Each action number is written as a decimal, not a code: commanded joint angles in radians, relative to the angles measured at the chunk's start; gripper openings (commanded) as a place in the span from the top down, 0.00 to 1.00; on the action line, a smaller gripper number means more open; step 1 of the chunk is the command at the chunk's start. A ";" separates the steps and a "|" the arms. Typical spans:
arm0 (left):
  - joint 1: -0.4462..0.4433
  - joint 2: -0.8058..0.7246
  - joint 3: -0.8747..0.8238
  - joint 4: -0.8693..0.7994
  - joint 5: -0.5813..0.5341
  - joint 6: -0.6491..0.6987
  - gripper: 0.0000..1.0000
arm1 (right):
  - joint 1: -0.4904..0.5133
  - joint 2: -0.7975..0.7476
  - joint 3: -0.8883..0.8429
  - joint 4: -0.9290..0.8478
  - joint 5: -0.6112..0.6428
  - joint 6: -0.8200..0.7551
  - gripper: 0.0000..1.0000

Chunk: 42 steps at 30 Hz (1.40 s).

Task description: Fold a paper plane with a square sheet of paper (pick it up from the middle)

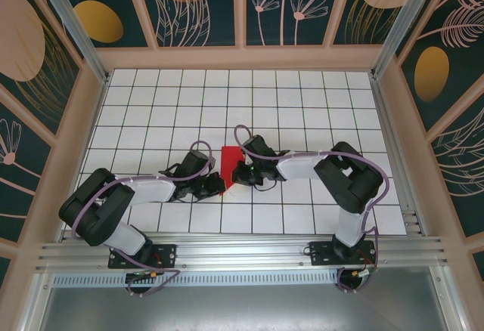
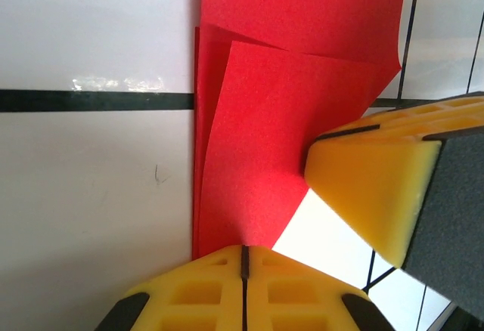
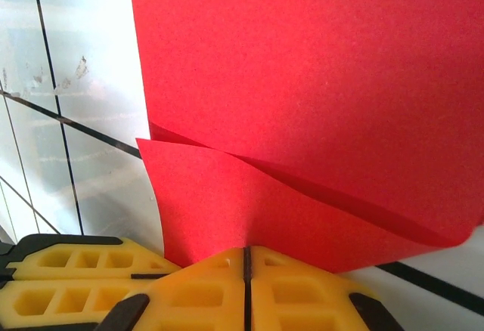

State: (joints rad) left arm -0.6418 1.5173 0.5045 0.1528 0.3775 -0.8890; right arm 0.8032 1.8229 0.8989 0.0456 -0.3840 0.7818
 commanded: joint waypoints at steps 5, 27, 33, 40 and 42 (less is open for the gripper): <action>0.000 0.032 -0.023 -0.153 -0.100 0.034 0.93 | -0.106 0.014 -0.018 0.012 -0.009 -0.124 0.90; 0.001 -0.107 0.107 -0.073 -0.150 0.051 0.66 | -0.155 -0.348 -0.200 0.081 0.024 -0.062 0.60; 0.001 -0.049 0.133 -0.003 -0.175 0.039 0.68 | -0.129 -0.336 -0.235 0.145 0.019 0.059 0.48; 0.001 -0.006 0.133 0.022 -0.220 0.024 0.77 | -0.097 -0.233 -0.209 0.222 -0.027 0.108 0.48; 0.002 0.001 0.131 0.021 -0.232 0.025 0.77 | -0.091 -0.208 -0.194 0.223 -0.033 0.098 0.48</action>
State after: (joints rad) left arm -0.6418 1.5024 0.6212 0.1394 0.1837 -0.8619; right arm 0.6987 1.5818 0.6746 0.2180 -0.3897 0.8581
